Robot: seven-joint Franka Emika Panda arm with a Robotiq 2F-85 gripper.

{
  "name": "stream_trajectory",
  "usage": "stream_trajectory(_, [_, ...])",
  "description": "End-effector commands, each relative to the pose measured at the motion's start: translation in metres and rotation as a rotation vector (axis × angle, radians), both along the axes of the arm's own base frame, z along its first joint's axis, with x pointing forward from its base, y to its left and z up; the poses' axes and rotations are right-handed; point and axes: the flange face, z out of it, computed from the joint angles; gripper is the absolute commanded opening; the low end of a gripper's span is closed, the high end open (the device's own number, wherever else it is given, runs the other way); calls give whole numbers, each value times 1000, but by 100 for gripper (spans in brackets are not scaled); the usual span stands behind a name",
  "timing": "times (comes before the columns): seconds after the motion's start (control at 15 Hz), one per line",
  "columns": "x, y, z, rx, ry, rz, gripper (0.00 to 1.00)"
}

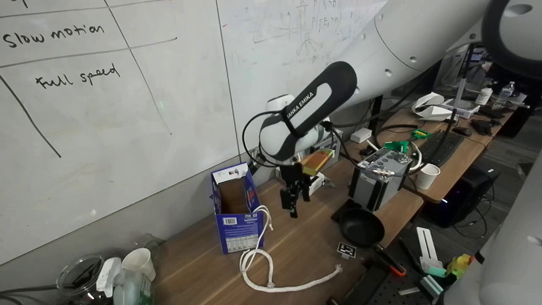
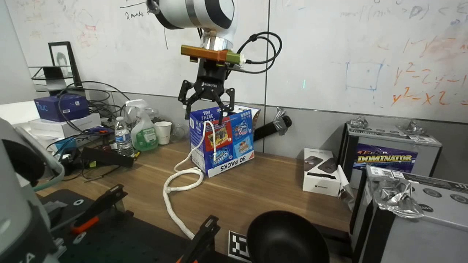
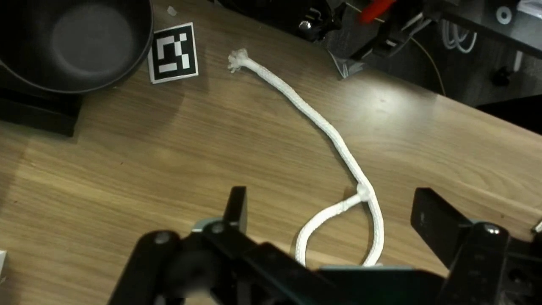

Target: Put the white ropes inside the blue box

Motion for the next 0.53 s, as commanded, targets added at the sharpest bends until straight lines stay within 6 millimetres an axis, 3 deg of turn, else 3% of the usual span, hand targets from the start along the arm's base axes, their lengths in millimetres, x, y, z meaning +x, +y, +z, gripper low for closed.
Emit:
stream_trajectory(0.0, [-67, -1, -30, 18, -49, 59, 100])
stream_trajectory(0.13, [-102, 2, -56, 14, -70, 69, 100])
stream_trajectory(0.27, [-120, 11, -77, 15, -109, 75, 100])
stream_trajectory(0.4, [-128, 28, -95, 27, -143, 85, 100])
stream_trajectory(0.47, [-119, 41, -101, 39, -159, 90, 100])
